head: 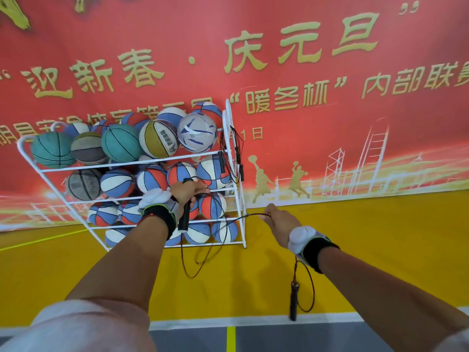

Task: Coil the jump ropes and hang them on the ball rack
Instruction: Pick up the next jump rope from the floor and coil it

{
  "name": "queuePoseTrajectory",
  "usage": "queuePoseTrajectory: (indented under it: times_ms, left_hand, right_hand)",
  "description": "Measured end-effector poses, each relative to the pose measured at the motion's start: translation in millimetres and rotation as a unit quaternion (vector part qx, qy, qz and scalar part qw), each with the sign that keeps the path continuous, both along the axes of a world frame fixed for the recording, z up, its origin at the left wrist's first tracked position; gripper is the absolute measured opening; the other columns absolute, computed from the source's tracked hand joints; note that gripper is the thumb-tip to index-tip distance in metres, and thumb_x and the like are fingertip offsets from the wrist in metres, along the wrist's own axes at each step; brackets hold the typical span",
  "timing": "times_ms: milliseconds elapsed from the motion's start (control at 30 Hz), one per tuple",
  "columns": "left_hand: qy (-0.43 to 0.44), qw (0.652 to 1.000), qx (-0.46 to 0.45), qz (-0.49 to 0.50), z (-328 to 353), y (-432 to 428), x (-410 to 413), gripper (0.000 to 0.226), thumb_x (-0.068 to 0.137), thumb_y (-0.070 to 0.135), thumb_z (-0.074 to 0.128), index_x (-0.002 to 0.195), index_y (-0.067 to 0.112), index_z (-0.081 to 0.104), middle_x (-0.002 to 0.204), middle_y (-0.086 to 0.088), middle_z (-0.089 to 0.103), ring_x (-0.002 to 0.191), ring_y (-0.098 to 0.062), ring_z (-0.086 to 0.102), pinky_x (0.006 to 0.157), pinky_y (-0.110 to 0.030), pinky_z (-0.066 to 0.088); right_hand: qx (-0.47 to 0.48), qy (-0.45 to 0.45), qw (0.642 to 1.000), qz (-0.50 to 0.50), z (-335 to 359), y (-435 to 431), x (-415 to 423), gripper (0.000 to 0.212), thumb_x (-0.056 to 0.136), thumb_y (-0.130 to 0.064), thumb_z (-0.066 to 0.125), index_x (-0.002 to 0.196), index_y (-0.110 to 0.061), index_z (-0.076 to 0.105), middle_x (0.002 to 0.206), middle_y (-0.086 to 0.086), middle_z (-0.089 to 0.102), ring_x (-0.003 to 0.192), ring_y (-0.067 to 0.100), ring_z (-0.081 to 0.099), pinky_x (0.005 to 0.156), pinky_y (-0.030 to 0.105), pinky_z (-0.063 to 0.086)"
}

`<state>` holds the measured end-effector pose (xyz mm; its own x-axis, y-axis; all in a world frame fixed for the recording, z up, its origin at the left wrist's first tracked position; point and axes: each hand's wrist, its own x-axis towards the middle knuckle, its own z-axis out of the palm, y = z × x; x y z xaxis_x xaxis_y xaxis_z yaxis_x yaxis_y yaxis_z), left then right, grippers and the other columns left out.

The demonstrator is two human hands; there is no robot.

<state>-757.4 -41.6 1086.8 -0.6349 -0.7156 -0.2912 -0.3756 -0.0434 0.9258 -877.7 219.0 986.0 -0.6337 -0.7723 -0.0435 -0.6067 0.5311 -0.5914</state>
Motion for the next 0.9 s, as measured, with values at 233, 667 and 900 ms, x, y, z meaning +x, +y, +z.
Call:
queuePoseTrajectory:
  times_ms: [233, 667, 900]
  left_hand:
    - [-0.046, 0.992, 0.079, -0.088, -28, 13, -10, 0.026, 0.096, 0.020, 0.061, 0.117, 0.008, 0.067, 0.092, -0.008, 0.062, 0.037, -0.008, 0.034, 0.035, -0.016, 0.035]
    - [-0.105, 0.937, 0.162, -0.292, -34, 78, -26, 0.031, 0.089, 0.042, 0.069, 0.093, 0.013, 0.060, 0.060, 0.005, 0.053, 0.034, -0.003, 0.030, 0.033, -0.014, 0.025]
    - [-0.037, 0.950, 0.148, -0.273, -10, 72, -32, 0.031, 0.092, 0.023, 0.068, 0.120, 0.012, 0.064, 0.049, 0.009, 0.033, 0.034, -0.003, 0.023, 0.032, -0.016, 0.019]
  right_hand:
    - [-0.037, 0.059, 0.997, 0.037, 40, -20, 16, 0.013, 0.102, -0.024, 0.046, 0.113, -0.022, 0.038, 0.080, 0.008, 0.050, 0.062, 0.027, 0.041, 0.058, 0.042, 0.037]
    - [-0.132, -0.021, 0.991, 0.007, 49, -24, 19, 0.050, 0.085, -0.012, 0.060, 0.120, -0.023, 0.027, 0.098, 0.014, 0.046, 0.070, 0.028, 0.046, 0.060, 0.045, 0.041]
    - [-0.127, -0.067, 0.990, -0.011, 41, -21, 15, 0.050, 0.083, -0.001, 0.057, 0.121, -0.018, 0.029, 0.095, 0.011, 0.043, 0.062, 0.021, 0.036, 0.054, 0.031, 0.031]
